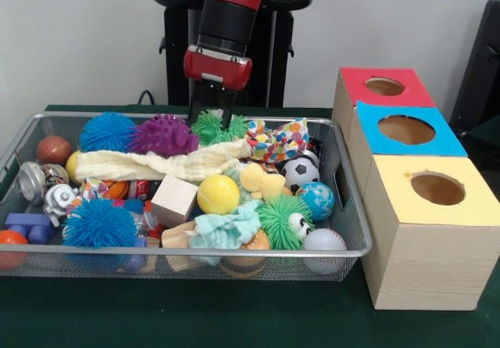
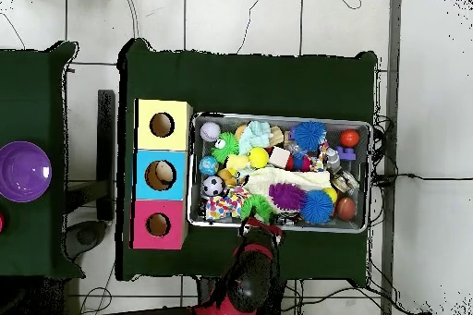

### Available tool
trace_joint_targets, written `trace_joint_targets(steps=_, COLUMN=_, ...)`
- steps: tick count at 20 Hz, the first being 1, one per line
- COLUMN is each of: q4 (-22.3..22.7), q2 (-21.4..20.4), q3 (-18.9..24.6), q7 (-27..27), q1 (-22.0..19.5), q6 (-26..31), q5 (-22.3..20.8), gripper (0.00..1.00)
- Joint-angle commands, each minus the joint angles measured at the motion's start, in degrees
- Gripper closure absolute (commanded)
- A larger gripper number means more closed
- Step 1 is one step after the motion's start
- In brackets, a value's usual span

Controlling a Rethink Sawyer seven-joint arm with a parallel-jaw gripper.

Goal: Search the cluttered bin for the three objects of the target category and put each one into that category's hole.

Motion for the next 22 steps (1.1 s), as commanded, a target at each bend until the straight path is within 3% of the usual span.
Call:
trace_joint_targets(steps=1, q4=-4.32, q2=-0.79, q3=10.53, q7=-16.18, q1=-0.12, q6=9.23, q5=3.26, gripper=0.0)
trace_joint_targets(steps=6, q4=-3.61, q2=-1.84, q3=10.41, q7=-16.6, q1=-0.01, q6=9.55, q5=3.21, gripper=0.0)
trace_joint_targets(steps=15, q4=-2.44, q2=2.59, q3=7.15, q7=-7.04, q1=6.96, q6=9.22, q5=2.33, gripper=0.0)
trace_joint_targets(steps=22, q4=-1.7, q2=3.91, q3=6.34, q7=-3.62, q1=9.1, q6=9.39, q5=1.63, gripper=0.0)
